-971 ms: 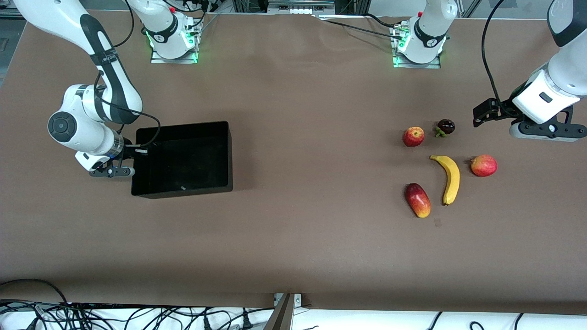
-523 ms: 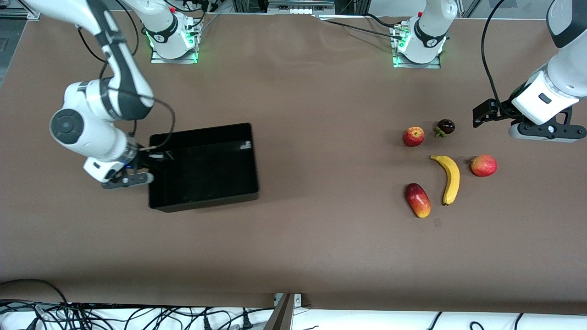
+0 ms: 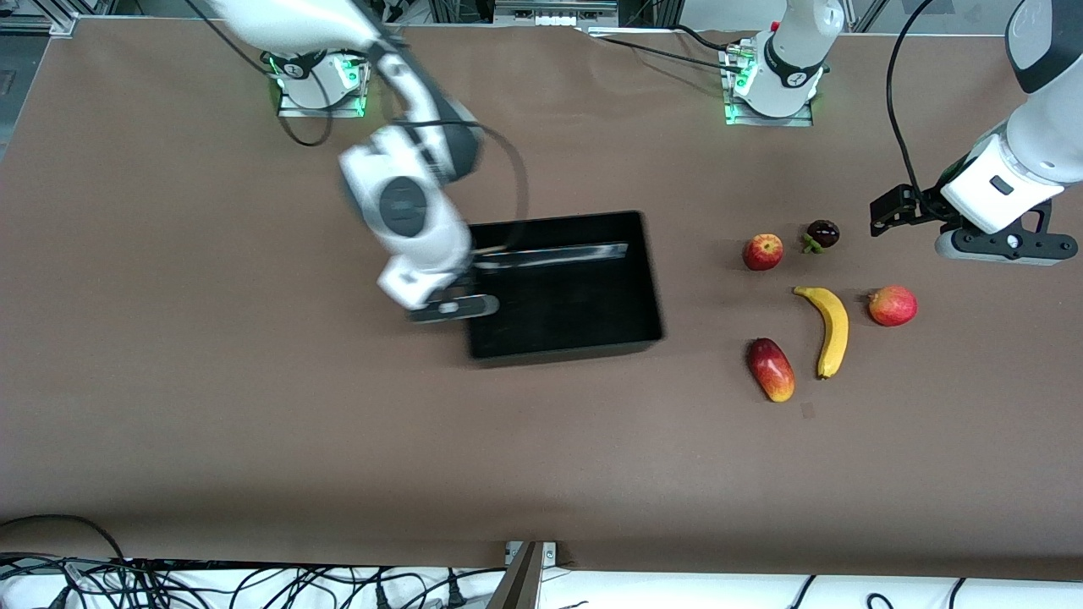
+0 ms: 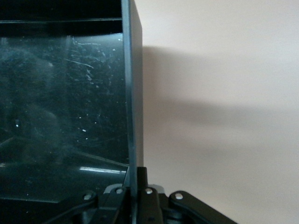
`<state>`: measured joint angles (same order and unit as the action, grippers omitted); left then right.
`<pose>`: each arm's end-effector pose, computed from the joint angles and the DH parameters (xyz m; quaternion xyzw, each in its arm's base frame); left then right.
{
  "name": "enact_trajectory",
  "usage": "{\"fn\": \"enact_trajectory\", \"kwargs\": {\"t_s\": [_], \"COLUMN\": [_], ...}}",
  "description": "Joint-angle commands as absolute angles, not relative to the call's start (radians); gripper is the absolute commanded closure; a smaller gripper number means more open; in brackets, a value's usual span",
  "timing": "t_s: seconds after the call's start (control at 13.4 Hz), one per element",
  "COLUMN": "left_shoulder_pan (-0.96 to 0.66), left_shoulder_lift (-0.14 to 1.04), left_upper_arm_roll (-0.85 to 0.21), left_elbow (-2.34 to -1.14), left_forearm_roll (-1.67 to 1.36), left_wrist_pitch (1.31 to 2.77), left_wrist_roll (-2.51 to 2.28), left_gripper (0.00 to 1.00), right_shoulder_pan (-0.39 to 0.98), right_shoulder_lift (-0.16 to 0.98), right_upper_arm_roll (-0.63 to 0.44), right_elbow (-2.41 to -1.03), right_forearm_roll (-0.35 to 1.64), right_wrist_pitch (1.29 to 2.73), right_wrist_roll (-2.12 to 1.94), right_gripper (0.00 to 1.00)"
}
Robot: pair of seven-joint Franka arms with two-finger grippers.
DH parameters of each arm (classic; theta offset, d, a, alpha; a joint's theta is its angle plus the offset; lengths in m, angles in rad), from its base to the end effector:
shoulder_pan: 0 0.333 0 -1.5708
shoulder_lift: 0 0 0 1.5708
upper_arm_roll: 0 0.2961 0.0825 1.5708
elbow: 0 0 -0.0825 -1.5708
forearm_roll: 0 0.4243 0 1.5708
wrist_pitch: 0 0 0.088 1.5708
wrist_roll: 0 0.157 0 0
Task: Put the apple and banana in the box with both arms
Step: 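Push the black box with the right gripper toward the fruit, then grasp the red apple with the left gripper while the right gripper withdraws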
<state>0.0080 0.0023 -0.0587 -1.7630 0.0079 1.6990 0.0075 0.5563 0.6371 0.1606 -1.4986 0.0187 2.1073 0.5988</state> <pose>0.5921 -0.0289 0.4654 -0.9990 0.0297 0.0331 0.0045 0.5559 0.4722 0.2103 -0.9976 -0.0391 0.0424 0.0377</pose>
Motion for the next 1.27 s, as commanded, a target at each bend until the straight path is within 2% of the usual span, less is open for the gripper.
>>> {"fn": "enact_trajectory", "kwargs": {"t_s": [0.0, 0.3, 0.67, 0.75, 0.82, 0.9, 1.2], "left_shoulder_pan": [0.009, 0.008, 0.009, 0.009, 0.009, 0.011, 0.017], "left_shoulder_lift": [0.015, 0.061, 0.06, 0.052, 0.038, 0.025, 0.018], "left_upper_arm_roll": [-0.069, -0.087, -0.101, -0.106, -0.12, -0.129, -0.138], "left_elbow": [-1.764, -1.804, -1.975, -2.017, -2.063, -2.113, -2.276], "left_forearm_roll": [0.02, 0.02, 0.021, 0.02, 0.021, 0.021, 0.021], "left_wrist_pitch": [1.684, 1.684, 1.747, 1.758, 1.787, 1.836, 2.032], "left_wrist_roll": [-0.003, 0.0, 0.008, 0.009, 0.009, 0.014, 0.179], "left_gripper": [0.0, 0.0, 0.0, 0.0, 0.0, 0.0, 0.0], "right_shoulder_pan": [0.645, 0.713, 0.736, 0.735, 0.732, 0.732, 0.718], "right_shoulder_lift": [0.825, 0.89, 0.927, 0.923, 0.917, 0.91, 0.835], "right_upper_arm_roll": [0.15, 0.149, 0.146, 0.144, 0.14, 0.14, 0.134], "right_elbow": [-1.245, -1.201, -1.203, -1.201, -1.201, -1.203, -1.201], "right_forearm_roll": [0.041, 0.04, 0.034, 0.031, 0.029, 0.014, -0.031], "right_wrist_pitch": [2.117, 2.183, 2.236, 2.234, 2.227, 2.226, 2.171], "right_wrist_roll": [0.725, 0.848, 0.881, 0.876, 0.87, 0.868, 0.861], "right_gripper": [1.0, 1.0, 1.0, 0.79, 0.53, 0.01, 0.0]}}
